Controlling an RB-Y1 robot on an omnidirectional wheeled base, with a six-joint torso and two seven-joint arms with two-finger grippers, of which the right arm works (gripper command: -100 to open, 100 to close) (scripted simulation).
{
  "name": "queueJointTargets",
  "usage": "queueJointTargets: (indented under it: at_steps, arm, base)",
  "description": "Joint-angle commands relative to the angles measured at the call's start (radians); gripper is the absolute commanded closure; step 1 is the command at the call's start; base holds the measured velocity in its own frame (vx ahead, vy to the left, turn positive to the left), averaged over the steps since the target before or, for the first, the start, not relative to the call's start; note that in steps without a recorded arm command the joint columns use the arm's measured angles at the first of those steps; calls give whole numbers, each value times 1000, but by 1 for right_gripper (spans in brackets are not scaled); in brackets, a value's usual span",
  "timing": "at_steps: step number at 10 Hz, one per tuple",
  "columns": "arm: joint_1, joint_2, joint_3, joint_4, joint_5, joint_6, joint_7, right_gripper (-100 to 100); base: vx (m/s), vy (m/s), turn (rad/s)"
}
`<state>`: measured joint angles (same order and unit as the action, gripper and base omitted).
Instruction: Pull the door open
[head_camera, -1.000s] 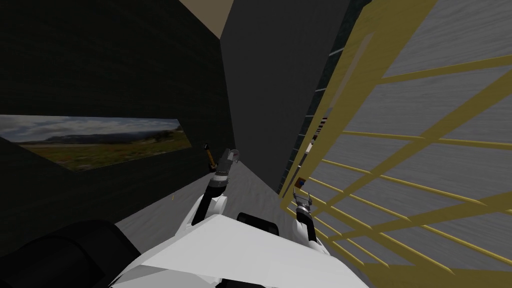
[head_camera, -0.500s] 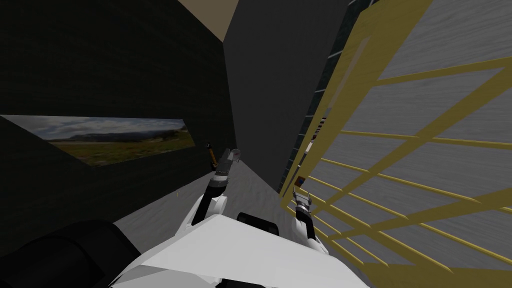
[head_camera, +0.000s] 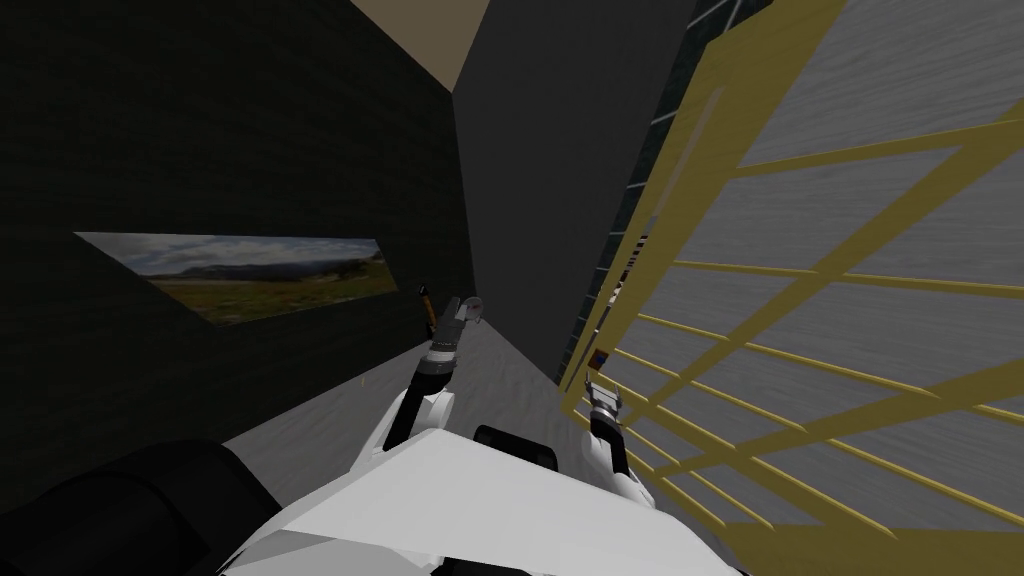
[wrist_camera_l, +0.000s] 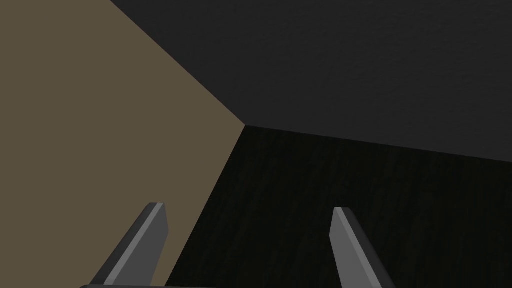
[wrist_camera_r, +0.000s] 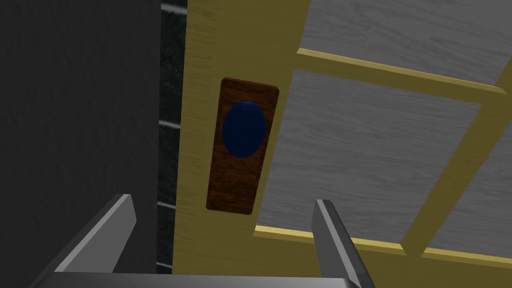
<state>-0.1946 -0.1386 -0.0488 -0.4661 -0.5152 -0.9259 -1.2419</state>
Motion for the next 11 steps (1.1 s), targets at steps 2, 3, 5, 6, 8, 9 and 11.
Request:
queueJointTargets:
  at_steps: [2,3,5,6,8,9,11]
  arm:
    - [-7,2,5,0,-19,2,-61,-100]
    - [-8,2,6,0,-24,3,-77,-100]
    - [-11,4,9,-2,-35,6,-110,-100]
    - [-12,3,8,3,-32,3,-99,-100]
    - [3,-27,9,7,-35,0,-136,-100]
    - [16,-53,10,11,-37,-3,-164,-100]
    - [16,-53,10,11,-37,-3,-164,-100]
  base:
    - [-69,-12,42]
    - [-64,-7,33]
    - [-71,-6,27]
    - [-33,-5,6]
    - [149,12,71]
    - [182,-8,74]
    - [119,-19,12]
